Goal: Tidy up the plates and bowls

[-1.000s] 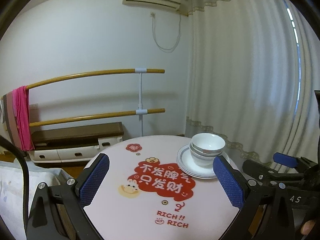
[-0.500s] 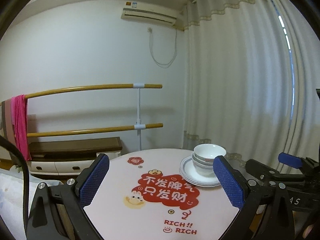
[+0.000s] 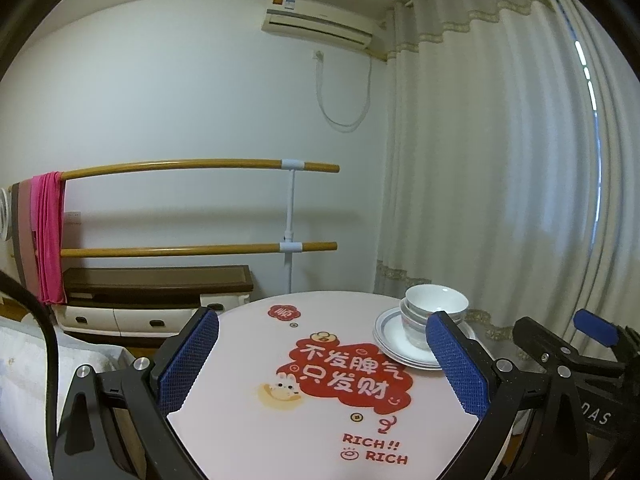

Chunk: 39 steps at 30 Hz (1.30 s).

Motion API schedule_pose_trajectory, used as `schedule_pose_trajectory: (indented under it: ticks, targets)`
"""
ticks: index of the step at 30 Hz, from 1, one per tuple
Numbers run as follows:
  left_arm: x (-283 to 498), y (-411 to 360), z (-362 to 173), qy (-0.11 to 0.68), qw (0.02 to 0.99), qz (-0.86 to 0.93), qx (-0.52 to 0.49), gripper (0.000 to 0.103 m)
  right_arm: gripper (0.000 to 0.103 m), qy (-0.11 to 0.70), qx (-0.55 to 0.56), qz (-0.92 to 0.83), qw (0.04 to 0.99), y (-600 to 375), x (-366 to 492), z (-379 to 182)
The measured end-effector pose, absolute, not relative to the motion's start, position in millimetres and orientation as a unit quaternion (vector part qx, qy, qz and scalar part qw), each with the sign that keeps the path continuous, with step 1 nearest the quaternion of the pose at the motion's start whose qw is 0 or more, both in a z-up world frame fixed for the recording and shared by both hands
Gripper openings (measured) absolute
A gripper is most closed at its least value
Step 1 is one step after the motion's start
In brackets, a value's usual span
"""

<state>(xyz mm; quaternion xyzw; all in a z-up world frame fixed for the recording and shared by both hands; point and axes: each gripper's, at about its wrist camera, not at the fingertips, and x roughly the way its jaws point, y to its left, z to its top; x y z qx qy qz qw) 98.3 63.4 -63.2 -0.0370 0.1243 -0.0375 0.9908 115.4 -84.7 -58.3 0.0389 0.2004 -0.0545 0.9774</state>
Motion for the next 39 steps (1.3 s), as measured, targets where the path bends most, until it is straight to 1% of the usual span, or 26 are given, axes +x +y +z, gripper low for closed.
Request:
schedule_pose_trajectory:
  ticks: [39]
  targets:
    - [107, 50, -63, 0.133, 0.989, -0.056, -0.016, 0.102, 0.103, 0.219, 0.06, -0.075, 0.971, -98, 120, -67]
